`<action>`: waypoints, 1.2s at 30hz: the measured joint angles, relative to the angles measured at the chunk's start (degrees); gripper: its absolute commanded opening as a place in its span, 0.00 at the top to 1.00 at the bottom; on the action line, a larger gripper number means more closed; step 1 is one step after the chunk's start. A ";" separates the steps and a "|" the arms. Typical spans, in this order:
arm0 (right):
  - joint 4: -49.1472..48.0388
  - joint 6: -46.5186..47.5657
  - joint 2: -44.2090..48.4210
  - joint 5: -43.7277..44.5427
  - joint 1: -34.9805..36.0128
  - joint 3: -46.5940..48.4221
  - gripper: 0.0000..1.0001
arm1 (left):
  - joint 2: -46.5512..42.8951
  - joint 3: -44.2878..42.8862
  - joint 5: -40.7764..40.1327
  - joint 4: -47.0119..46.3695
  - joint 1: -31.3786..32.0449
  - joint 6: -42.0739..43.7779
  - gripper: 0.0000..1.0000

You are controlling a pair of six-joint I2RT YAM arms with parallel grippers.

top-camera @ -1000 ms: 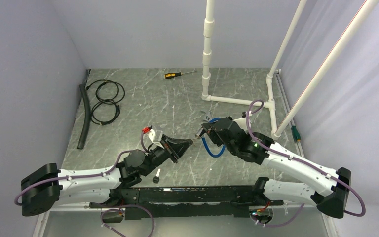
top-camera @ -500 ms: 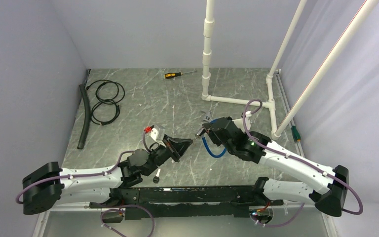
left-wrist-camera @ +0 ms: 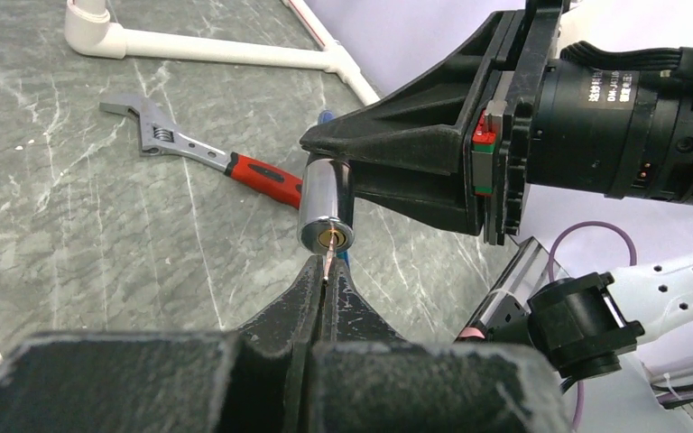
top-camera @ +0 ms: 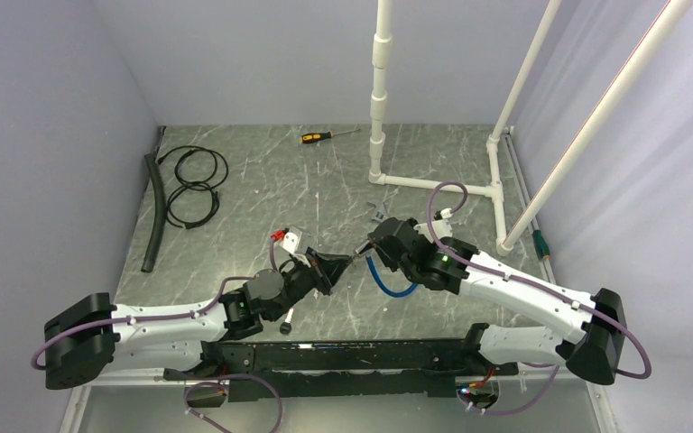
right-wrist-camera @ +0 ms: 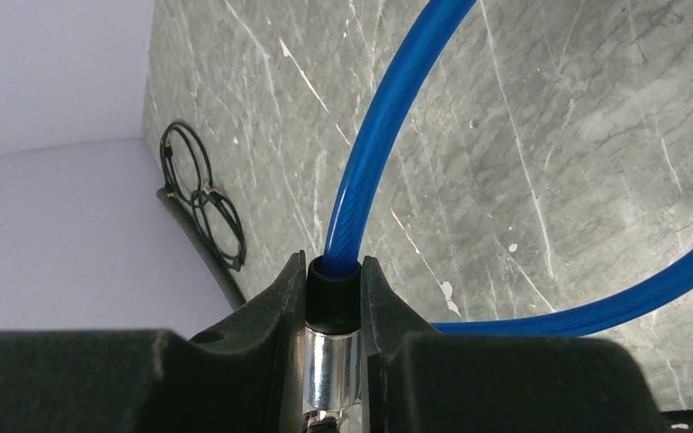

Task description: Unlock with the key

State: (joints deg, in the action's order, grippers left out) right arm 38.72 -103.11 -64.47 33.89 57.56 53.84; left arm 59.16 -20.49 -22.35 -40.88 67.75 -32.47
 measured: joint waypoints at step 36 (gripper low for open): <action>2.43 -1.66 -2.93 1.92 1.86 2.03 1.00 | 0.81 -1.18 -2.08 3.58 0.07 -1.77 1.00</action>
State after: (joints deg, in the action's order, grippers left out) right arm 41.15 -104.77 -67.40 35.81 59.42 55.88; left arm 59.96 -21.67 -24.43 -37.30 67.81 -34.24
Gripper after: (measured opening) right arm 0.201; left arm 0.012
